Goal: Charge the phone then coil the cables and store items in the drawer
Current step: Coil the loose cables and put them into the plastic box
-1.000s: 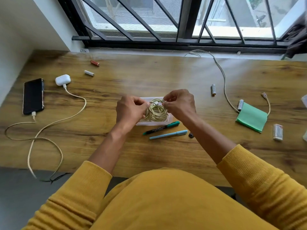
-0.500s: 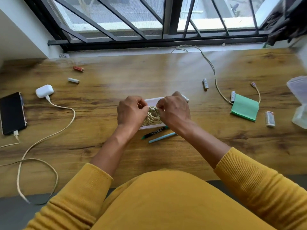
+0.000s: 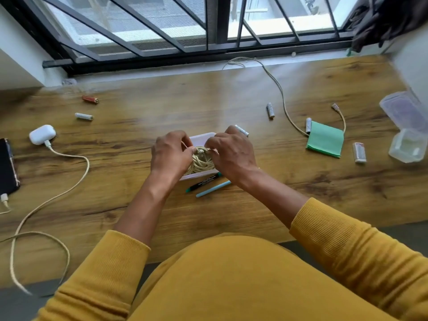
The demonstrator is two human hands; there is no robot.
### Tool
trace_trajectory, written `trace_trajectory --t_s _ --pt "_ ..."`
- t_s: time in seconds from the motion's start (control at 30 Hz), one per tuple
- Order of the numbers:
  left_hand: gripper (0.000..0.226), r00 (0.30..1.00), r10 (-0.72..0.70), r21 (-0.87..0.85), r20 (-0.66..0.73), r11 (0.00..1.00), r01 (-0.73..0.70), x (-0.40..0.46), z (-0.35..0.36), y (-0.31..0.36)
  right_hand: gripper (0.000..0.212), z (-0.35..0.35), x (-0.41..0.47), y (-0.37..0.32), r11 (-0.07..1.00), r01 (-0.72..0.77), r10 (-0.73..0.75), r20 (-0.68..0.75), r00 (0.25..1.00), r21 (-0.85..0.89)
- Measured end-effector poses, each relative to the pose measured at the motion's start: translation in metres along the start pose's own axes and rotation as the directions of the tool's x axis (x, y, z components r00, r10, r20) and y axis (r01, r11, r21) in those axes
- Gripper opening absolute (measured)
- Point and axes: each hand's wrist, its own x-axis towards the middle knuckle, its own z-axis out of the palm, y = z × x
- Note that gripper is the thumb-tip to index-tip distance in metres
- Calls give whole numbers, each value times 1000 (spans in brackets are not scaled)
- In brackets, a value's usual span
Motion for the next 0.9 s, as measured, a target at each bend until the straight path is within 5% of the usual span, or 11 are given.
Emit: trace_trajectory --t_s 0.13,0.33,0.6,0.9 --pt "7 998 -6 -27 -61 1000 5 -1 -10 8 10 -7 -10 11 995 -46 61 -181 982 86" --pt "12 991 21 -55 -132 998 -29 -2 -5 48 12 -32 -10 52 965 -180 222 -231 947 190" --pt "8 978 206 -220 -31 953 -208 -6 38 105 14 -56 -23 122 904 -355 403 -197 894 240" --pt "11 976 206 -192 72 963 -189 2 85 152 23 -69 -25 193 865 -495 498 -31 866 76"
